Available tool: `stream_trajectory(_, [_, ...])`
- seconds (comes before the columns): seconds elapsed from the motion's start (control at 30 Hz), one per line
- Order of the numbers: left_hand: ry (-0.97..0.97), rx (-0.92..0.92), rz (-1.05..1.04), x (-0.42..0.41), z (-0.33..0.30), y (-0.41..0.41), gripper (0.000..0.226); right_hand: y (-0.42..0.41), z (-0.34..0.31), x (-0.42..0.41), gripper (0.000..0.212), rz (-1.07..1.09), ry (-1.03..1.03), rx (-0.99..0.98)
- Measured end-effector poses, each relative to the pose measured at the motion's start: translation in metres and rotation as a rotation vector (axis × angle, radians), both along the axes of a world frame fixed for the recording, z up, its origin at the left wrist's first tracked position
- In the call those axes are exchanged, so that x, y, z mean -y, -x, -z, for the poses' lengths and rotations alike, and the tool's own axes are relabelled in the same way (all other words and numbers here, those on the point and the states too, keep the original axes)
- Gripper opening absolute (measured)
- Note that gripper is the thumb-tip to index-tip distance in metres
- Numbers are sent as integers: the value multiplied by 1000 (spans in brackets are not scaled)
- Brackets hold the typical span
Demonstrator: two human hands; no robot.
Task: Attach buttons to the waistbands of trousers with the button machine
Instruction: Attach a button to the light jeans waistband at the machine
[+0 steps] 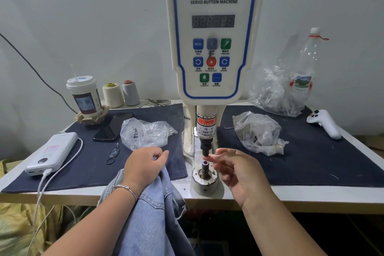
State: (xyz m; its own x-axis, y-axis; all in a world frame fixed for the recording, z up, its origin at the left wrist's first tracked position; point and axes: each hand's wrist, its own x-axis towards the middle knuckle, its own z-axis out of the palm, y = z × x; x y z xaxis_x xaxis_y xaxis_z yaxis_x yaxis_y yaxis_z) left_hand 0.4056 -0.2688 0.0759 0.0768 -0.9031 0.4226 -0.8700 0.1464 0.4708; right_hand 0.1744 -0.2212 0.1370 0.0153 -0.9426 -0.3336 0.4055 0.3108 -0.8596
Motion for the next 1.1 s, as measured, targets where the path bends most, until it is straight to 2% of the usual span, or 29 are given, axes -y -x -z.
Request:
stream_trajectory(0.1, [-2,-1,-4,0,0,0,52,-2,-3,0,17,-16,43,-36])
stream_trajectory(0.4, [-13,-14,-14,0,-2,2,52,0,-2,1,21,-14,23,23])
stream_trajectory(0.57, [-24,-24,-16,-1,-2,2,50,0,8,-22,19,-3,115,83])
stream_trajectory(0.63, [-32,-26,-13,-1,-2,2,48,-5,17,-36,14,57,181,42])
stream_trajectory(0.7, [-32,-25,-7,-2,-4,3,48,-16,23,-47,12,79,260,-71])
stream_trajectory(0.8, [-40,-27,-9,-4,-5,3,49,-43,18,-48,19,-23,418,-270])
stream_trajectory(0.9, [-50,-23,-18,-6,-8,3,42,-80,-2,-23,24,-118,622,-548])
stream_trajectory(1.0, [-76,61,-51,-7,-10,3,14,-126,-17,24,25,-192,719,-935])
stream_trajectory(1.1, [-62,-54,-63,-7,-7,1,17,-169,-21,75,36,-372,708,-1351])
